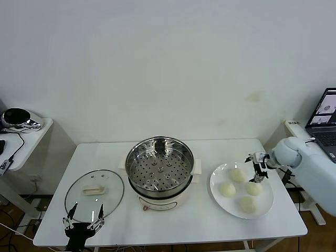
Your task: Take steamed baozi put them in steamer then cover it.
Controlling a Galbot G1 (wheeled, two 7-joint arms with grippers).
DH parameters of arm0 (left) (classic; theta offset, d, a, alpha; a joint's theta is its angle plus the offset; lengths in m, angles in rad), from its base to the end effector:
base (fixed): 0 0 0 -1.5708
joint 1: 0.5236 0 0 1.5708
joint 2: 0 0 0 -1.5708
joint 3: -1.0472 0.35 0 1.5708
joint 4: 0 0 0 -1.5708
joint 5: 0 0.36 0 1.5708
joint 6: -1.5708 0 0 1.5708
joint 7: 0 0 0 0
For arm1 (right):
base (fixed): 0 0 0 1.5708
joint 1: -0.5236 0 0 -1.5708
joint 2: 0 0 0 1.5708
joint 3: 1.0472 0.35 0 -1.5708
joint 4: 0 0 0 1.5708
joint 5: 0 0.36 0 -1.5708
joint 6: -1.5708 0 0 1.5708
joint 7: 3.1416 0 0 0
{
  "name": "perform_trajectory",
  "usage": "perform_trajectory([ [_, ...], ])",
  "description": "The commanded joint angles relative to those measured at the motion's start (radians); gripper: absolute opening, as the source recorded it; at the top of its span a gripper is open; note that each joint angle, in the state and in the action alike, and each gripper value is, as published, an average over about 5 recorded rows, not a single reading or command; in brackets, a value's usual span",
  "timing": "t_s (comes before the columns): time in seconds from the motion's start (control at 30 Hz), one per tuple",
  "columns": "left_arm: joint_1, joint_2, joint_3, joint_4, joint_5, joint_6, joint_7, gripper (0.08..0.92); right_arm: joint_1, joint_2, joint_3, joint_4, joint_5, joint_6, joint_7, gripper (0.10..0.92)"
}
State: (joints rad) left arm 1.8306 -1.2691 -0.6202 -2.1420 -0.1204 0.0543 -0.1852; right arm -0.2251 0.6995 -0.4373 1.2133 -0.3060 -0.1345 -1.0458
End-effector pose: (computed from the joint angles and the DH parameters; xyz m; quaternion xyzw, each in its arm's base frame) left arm 0.1150 0.0741 -0.3117 0.0429 -0.9869 -0.1002 0.1187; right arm 0.5109 -0.1862 -0.2111 0.4483 -0.5890 0.5655 0.3637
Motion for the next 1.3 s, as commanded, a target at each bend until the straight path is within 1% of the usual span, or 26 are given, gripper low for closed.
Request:
perform_trajectory([
  [0.03, 0.0, 0.0, -0.001, 0.002, 0.0, 0.0, 0.0, 0.823, 0.054, 0.07, -0.061, -0.091, -0.012, 0.018, -0.017, 0.823],
  [0.4, 0.001, 0.0, -0.009, 0.005, -0.001, -0.003, 0.001, 0.823, 0.03, 0.153, -0.039, -0.205, -0.089, 0.028, 0.006, 0.823],
  [0.5, -0.001, 0.0, -0.009, 0.01, -0.001, -0.003, 0.001, 0.823, 0.03, 0.164, -0.039, -0.22, -0.098, 0.028, 0.005, 0.811],
  [0.73, -0.006, 0.0, -0.01, 0.015, -0.003, -0.004, 0.0, 0.823, 0.037, 0.174, -0.046, -0.233, -0.101, 0.019, 0.002, 0.71],
  [0.87, -0.007, 0.001, -0.011, 0.015, -0.004, -0.004, 0.0, 0.823, 0.038, 0.171, -0.057, -0.227, -0.1, 0.017, -0.01, 0.63],
  [0.97, -0.007, 0.002, -0.011, 0.014, -0.004, -0.004, 0.0, 0.823, 0.043, 0.164, -0.065, -0.218, -0.092, 0.017, -0.016, 0.6],
  [1.13, -0.006, 0.003, -0.011, 0.013, -0.004, -0.004, 0.001, 0.823, 0.076, 0.143, -0.095, -0.183, -0.056, 0.016, -0.027, 0.597],
  [1.3, -0.006, 0.007, -0.01, 0.012, -0.007, -0.002, 0.002, 0.823, 0.169, 0.086, -0.176, -0.1, 0.027, 0.004, -0.046, 0.601],
])
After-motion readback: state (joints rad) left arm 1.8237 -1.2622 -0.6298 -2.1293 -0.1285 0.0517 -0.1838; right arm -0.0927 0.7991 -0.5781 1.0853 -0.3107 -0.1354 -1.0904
